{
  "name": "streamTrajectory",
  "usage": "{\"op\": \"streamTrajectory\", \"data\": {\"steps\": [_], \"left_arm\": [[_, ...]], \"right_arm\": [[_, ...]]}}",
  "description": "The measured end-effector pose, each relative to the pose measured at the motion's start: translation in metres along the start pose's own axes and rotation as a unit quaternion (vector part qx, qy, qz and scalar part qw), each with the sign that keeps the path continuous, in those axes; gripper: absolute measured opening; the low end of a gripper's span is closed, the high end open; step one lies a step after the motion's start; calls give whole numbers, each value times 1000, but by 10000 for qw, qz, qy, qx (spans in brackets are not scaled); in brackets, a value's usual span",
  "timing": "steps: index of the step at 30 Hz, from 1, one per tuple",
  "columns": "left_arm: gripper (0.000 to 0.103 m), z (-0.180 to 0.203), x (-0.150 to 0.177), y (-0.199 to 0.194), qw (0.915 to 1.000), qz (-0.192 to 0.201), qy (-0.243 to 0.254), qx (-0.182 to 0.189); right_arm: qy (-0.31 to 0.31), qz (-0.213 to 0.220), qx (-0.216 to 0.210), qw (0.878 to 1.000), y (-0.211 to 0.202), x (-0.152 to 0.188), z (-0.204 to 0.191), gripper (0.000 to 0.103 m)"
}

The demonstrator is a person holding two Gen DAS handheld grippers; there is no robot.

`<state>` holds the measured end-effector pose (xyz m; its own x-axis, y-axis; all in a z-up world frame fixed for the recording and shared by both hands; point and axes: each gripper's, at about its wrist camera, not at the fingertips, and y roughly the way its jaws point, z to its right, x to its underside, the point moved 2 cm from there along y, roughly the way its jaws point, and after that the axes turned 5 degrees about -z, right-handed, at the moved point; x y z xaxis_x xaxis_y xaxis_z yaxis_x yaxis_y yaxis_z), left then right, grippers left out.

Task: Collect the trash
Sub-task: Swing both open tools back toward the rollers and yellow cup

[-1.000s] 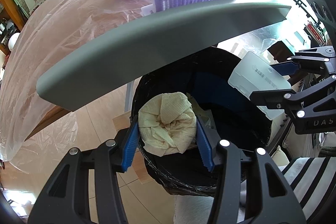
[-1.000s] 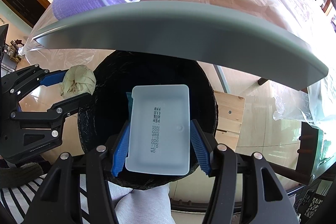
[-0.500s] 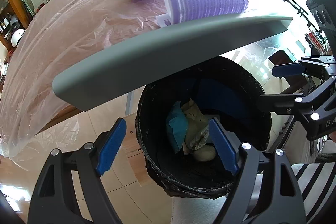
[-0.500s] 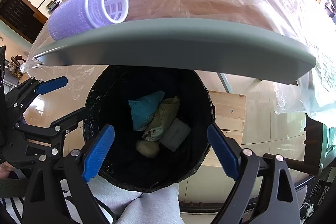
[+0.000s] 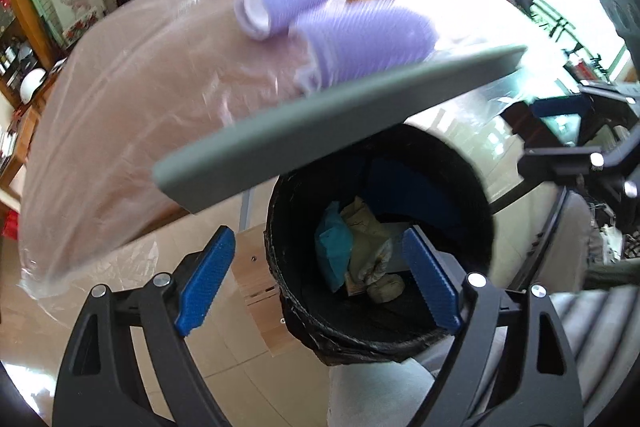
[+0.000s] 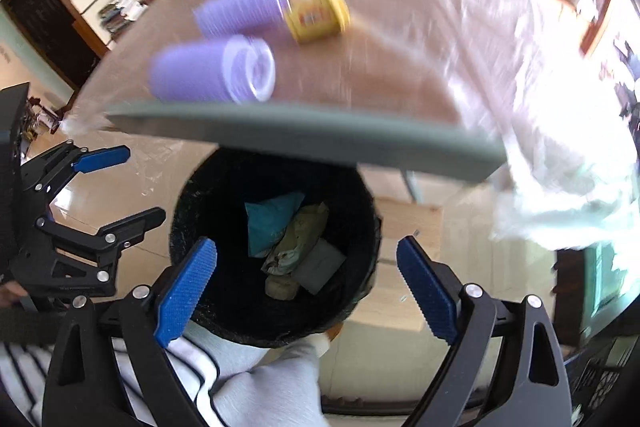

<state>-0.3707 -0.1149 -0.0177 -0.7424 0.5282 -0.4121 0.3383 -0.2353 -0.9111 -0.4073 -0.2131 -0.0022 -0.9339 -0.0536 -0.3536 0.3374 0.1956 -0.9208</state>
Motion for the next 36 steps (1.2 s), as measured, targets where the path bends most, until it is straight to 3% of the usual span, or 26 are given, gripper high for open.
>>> {"op": "streamTrajectory", "data": {"steps": [4,7,10,14,22,30,36], "left_arm": [[99,-9,-13,-43,9986,478,131,168],[100,-27,-37,-59,9969,762,-15,173],[100,-48,-67,-63,9949,932,-255,289],[100,-64,-105,-51,9948,838,-315,481],[100,-63,-143,-15,9967,524,144,611],[100,-53,-152,10,9958,279,623,605],[83,-52,-155,26,9948,83,776,651]], "right_arm": [[-184,479,206,9985,-36,-17,2,90],[-178,825,355,9958,-46,-43,11,90],[-276,863,384,9951,-38,-74,17,90],[-629,700,290,9951,-17,-111,13,90],[-1080,318,341,9931,14,-154,2,75],[-1351,0,181,9907,31,-156,0,67],[-1366,-88,150,9905,43,-157,-2,58]]}}
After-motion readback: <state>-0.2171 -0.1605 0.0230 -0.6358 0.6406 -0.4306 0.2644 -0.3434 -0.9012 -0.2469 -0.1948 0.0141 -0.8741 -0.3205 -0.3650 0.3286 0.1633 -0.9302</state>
